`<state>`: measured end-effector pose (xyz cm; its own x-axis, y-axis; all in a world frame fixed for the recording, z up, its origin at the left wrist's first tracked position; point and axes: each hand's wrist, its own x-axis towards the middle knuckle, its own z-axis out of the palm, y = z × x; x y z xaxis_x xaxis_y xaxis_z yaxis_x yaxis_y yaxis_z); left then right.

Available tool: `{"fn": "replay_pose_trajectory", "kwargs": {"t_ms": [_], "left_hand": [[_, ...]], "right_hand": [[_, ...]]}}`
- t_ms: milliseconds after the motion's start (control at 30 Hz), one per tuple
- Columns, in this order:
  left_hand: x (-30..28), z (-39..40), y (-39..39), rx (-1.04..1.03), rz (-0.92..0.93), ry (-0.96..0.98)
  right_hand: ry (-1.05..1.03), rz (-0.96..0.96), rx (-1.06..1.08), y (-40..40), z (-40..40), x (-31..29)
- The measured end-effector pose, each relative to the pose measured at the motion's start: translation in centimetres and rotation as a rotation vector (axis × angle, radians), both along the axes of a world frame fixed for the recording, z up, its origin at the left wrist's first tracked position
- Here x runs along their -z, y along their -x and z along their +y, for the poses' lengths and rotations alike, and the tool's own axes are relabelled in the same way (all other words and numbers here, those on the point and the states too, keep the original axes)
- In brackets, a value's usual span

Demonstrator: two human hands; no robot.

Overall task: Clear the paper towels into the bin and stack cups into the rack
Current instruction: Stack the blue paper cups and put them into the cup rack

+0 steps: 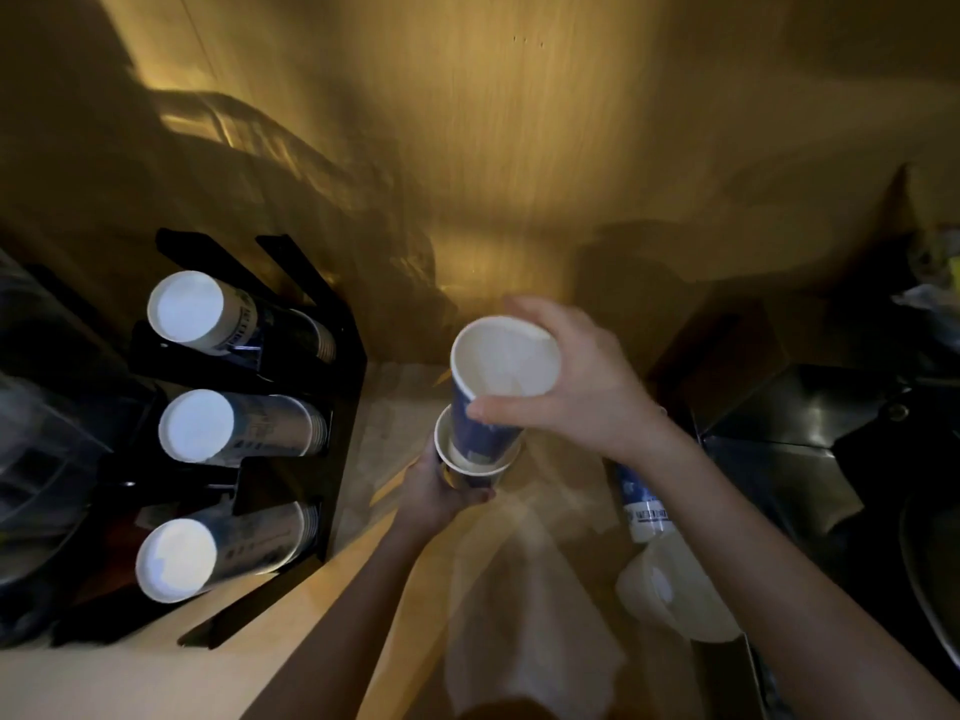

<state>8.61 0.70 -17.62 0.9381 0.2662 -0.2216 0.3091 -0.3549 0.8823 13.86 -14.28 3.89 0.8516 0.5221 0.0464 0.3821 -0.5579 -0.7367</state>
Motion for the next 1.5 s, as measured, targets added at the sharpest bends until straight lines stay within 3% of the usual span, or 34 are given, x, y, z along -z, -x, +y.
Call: {"fn": "replay_pose_trajectory", "kwargs": {"t_ms": [133, 267, 533, 600, 700, 867, 1000, 1133, 1300, 1500], "left_hand": [[0.8, 0.3, -0.1, 0.006, 0.041, 0.005], [1.4, 0.5, -0.1, 0.03, 0.116, -0.038], [0.5, 0.1, 0.2, -0.007, 0.022, -0.057], [0.4, 0.0, 0.2, -0.026, 0.008, -0.039], [0.4, 0.0, 0.2, -0.017, 0.017, -0.009], [0.6, 0.1, 0.2, -0.016, 0.019, 0.008], [0.7, 0.2, 0.2, -0.014, 0.003, 0.01], [0.9, 0.3, 0.2, -0.017, 0.031, 0.018], [0.9, 0.3, 0.1, -0.01, 0.026, -0.005], [0.9, 0.2, 0.2, -0.003, 0.035, 0.006]], "right_hand": [[0.21, -0.072, -0.126, 0.5, 1.8, 3.7], [0.356, -0.108, -0.116, 0.1, 2.9, 7.6], [0.381, -0.061, -0.117, -0.6, 2.7, 9.8], [0.302, 0.083, -0.138, -1.6, 2.0, 9.3], [0.113, 0.316, 0.065, -4.0, -0.3, 8.6], [0.48, 0.264, 0.454, -6.6, -6.1, 11.0], [0.686, 0.119, 0.573, -6.7, -8.2, 13.7], [0.689, 0.277, 0.591, -6.8, -9.0, 16.0], [0.674, 0.319, 0.604, -7.1, -9.1, 17.1], [0.297, 0.315, 0.582, -7.8, -9.0, 14.8]]}}
